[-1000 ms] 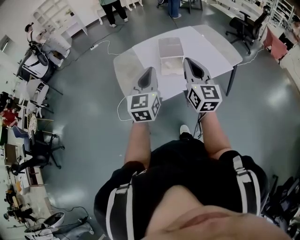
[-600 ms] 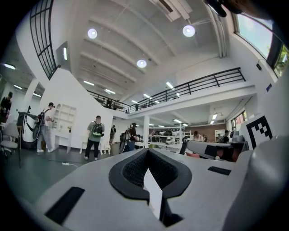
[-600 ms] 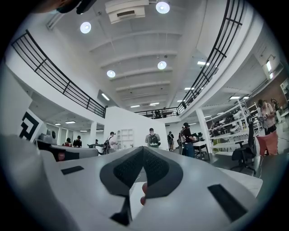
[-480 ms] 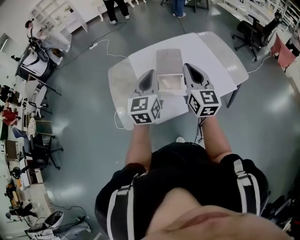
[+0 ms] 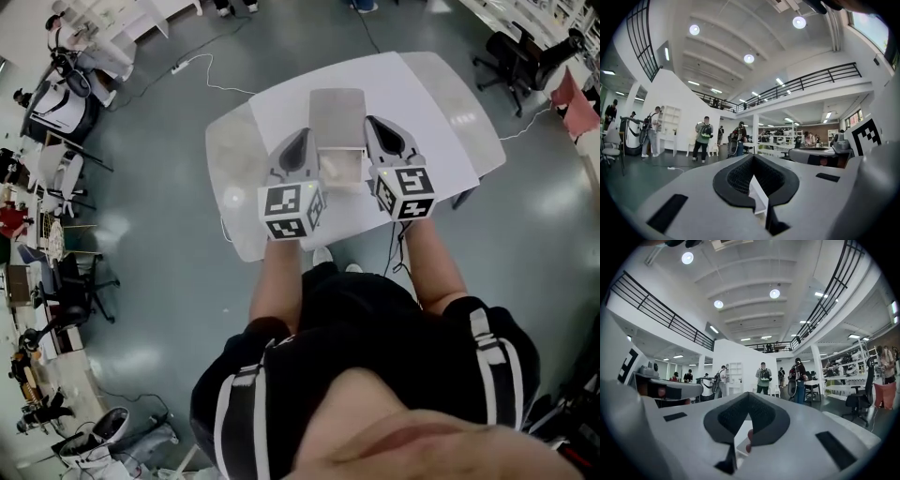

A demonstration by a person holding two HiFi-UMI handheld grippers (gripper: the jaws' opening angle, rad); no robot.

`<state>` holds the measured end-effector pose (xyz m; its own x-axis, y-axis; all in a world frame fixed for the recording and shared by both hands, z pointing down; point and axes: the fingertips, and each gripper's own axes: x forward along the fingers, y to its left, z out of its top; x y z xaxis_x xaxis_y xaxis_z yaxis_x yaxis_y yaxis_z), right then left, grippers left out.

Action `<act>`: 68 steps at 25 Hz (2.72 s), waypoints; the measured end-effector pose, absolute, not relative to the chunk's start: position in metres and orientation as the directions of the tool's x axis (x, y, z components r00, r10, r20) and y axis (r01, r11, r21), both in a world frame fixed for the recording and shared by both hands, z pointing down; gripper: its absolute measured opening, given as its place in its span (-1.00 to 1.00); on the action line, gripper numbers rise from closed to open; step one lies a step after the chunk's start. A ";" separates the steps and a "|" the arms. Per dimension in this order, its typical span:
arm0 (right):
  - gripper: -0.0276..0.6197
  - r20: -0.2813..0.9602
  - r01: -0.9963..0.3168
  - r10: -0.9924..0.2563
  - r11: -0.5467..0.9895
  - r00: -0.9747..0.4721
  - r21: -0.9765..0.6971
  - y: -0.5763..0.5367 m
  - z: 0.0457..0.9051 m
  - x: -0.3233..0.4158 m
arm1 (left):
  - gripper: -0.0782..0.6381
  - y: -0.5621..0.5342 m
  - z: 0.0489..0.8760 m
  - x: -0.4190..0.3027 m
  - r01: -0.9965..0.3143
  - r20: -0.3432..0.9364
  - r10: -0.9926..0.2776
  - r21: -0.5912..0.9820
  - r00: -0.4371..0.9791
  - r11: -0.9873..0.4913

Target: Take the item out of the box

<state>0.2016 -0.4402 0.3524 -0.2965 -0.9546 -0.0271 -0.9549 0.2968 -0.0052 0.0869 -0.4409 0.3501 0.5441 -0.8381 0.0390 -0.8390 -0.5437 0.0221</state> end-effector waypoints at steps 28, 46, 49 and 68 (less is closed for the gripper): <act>-0.87 0.438 -0.868 -0.806 0.485 -0.398 0.104 -0.525 0.518 0.131 | -0.77 -0.505 0.388 0.028 -0.883 0.117 -0.875 0.057 0.469 -0.466; -0.57 0.751 -0.856 -0.569 0.517 -0.337 0.008 -0.534 0.644 0.115 | -0.77 -0.504 0.393 -0.016 -0.924 0.143 -0.913 0.061 0.382 -0.377; -0.56 0.795 -0.873 -0.524 0.488 -0.305 -0.013 -0.535 0.663 0.117 | -0.77 -0.501 0.395 -0.024 -0.929 0.147 -0.917 0.062 0.370 -0.365; -0.50 0.938 -0.840 -0.329 0.536 -0.113 0.086 -0.549 0.727 0.117 | -0.77 -0.522 0.393 -0.062 -0.941 0.165 -0.926 0.067 0.338 -0.332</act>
<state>0.1173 -0.5492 0.7272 -0.1133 -0.3289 0.9375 -0.8399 0.5359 0.0865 -0.0620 -0.5221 0.3933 0.3385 -0.9265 0.1645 -0.9409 -0.3319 0.0669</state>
